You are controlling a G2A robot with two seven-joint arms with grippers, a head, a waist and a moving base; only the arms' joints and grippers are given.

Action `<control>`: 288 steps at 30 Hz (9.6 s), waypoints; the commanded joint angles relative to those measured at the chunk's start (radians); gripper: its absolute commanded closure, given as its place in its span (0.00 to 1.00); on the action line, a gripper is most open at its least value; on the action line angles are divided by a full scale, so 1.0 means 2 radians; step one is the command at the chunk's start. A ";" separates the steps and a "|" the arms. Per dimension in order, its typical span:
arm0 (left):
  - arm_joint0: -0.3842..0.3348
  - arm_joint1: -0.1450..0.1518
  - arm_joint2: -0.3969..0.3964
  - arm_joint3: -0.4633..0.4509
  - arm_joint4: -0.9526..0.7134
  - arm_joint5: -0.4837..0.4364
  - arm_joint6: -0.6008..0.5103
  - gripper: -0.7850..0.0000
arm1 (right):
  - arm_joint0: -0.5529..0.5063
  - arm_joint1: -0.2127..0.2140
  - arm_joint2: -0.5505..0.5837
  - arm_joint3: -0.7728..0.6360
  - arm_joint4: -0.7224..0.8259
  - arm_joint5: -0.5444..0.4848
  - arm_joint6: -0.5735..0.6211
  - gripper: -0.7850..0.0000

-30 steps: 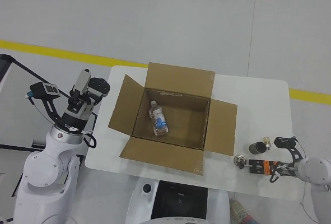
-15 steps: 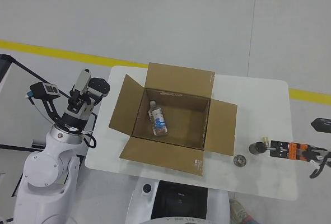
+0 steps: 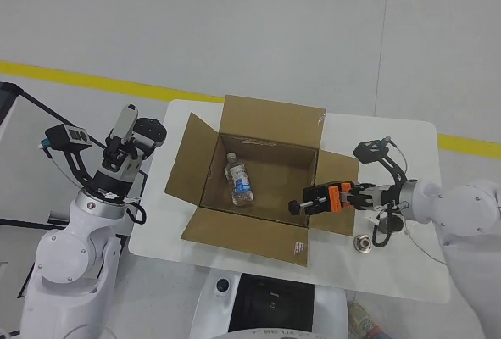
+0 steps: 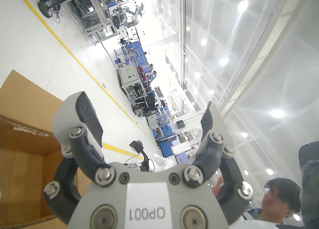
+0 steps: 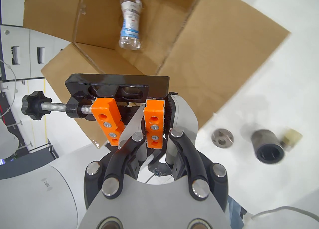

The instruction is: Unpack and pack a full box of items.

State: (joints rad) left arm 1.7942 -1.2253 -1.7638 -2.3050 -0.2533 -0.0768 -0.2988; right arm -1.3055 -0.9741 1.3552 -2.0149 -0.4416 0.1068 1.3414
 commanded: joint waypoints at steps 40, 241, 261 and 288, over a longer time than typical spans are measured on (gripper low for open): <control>0.000 0.000 0.000 0.000 0.000 0.000 0.000 0.00 | 0.009 -0.003 -0.032 -0.004 -0.021 0.000 -0.038 1.00; 0.000 0.000 0.000 0.000 0.000 0.000 0.000 0.00 | -0.095 -0.051 -0.022 0.156 -0.351 -0.041 0.030 0.59; 0.000 0.000 0.000 0.000 0.000 0.000 0.000 0.00 | -0.085 -0.054 -0.044 0.180 -0.371 -0.031 0.014 0.95; 0.000 0.000 0.000 0.000 0.000 0.000 0.000 0.00 | -0.154 -0.040 0.051 0.042 -0.345 -0.036 0.066 1.00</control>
State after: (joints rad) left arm 1.7942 -1.2253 -1.7638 -2.3050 -0.2533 -0.0768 -0.2988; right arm -1.6017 -1.0555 1.4452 -1.9026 -1.1332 0.0349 1.4622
